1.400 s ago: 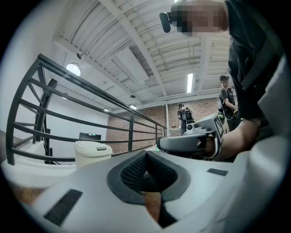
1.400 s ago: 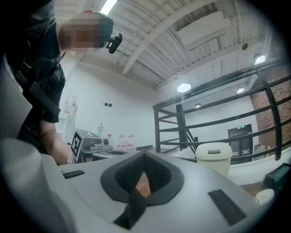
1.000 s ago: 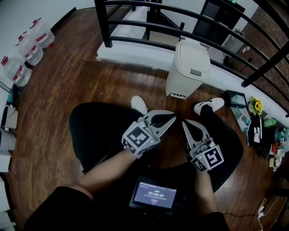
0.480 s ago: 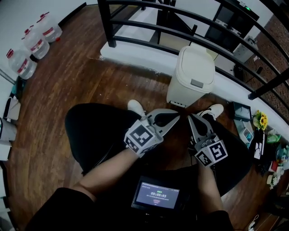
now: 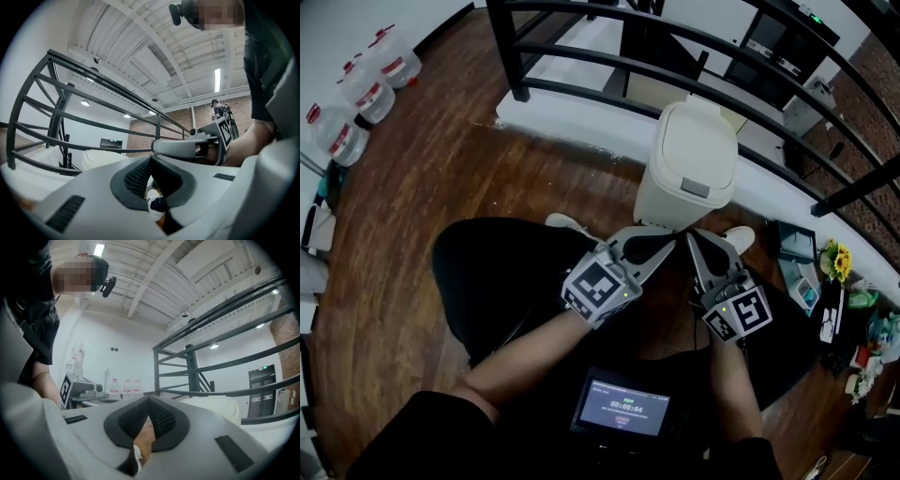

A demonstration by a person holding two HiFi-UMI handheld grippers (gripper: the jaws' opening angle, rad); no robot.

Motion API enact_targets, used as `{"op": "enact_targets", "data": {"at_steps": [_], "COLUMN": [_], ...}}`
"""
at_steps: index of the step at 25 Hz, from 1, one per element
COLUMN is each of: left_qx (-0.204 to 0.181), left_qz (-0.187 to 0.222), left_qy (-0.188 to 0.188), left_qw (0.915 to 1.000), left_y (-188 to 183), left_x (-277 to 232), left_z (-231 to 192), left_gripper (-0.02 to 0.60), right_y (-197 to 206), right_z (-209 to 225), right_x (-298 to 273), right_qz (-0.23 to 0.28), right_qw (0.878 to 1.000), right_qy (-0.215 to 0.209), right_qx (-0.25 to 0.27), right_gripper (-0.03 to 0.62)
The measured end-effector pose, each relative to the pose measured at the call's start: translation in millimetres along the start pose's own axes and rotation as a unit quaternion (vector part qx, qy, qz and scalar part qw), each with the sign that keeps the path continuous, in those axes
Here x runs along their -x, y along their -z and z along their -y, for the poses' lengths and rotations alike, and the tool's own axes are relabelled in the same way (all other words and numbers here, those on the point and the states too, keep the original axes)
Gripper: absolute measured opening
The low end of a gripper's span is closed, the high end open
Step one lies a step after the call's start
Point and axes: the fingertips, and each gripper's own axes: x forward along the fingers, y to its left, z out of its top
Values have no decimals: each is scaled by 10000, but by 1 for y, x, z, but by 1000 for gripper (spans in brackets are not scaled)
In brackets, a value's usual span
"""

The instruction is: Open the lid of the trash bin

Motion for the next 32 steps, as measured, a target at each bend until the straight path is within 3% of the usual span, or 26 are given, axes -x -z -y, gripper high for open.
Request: {"op": "enact_targets", "data": {"at_steps": [8,12,21,32], "left_qx": [-72,-86,280,603], "left_qz": [110,208,-260,-1088], "left_qy": [-98,58,42,-89], "left_qw": [9999,9997,9993,9922], "left_y": [34,56,124,233], "left_x": [-30,-51,-88,-114], "left_z": [-35,-46,-68,-98], "left_gripper": [40,40,40,40], "right_y": [25,54,108,211], "right_z": [43,65,107,152], "right_x": [-19,-26,-25,-50], "right_qz": [202,199,84,-491], "right_qw": [9997,9995,9977,9930], "right_qy": [45,82,271,533], "right_qx": [-149,-238,-616,-933], "right_gripper": [20,20,20,20]}}
